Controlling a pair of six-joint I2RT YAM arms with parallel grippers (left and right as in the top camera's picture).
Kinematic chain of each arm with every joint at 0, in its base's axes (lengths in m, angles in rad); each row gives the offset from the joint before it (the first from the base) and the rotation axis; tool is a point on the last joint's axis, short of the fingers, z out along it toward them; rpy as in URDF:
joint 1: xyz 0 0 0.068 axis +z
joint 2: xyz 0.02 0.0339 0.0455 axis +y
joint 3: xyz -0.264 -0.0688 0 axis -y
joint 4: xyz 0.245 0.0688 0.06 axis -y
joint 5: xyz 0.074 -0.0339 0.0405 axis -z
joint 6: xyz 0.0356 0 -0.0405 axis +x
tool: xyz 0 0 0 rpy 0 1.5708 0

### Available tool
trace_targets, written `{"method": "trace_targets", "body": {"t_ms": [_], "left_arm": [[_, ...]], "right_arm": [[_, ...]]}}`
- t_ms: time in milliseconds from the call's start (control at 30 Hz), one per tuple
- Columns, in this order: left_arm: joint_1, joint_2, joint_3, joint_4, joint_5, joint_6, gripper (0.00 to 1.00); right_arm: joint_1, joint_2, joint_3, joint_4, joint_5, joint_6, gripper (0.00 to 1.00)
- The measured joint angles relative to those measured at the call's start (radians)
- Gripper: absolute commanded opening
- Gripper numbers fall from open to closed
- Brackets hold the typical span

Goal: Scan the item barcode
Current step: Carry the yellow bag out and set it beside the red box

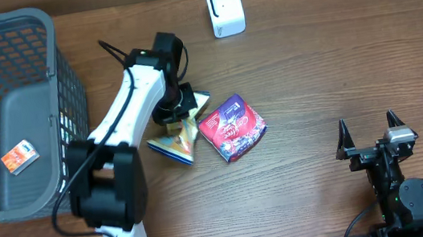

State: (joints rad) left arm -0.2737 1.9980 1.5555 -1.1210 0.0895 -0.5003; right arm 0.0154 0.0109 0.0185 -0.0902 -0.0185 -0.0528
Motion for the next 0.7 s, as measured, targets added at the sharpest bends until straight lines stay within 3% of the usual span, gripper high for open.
{"method": "trace_targets", "body": {"t_ms": [367,500,700], "left_arm": [[-0.036,0.058,0.012,0.105,0.372,-0.024,0.26],[-0.039,0.066,0.109,0.047,0.422,-0.019,0.58],[-0.023,0.071,0.444,-0.167,0.439,0.049,0.79]], "right_arm": [[0.000,0.000,0.000,0.000,0.000,0.000,1.00],[0.000,0.000,0.000,-0.001,0.000,0.000,1.00],[0.000,0.000,0.000,-0.001,0.000,0.000,1.00]]}}
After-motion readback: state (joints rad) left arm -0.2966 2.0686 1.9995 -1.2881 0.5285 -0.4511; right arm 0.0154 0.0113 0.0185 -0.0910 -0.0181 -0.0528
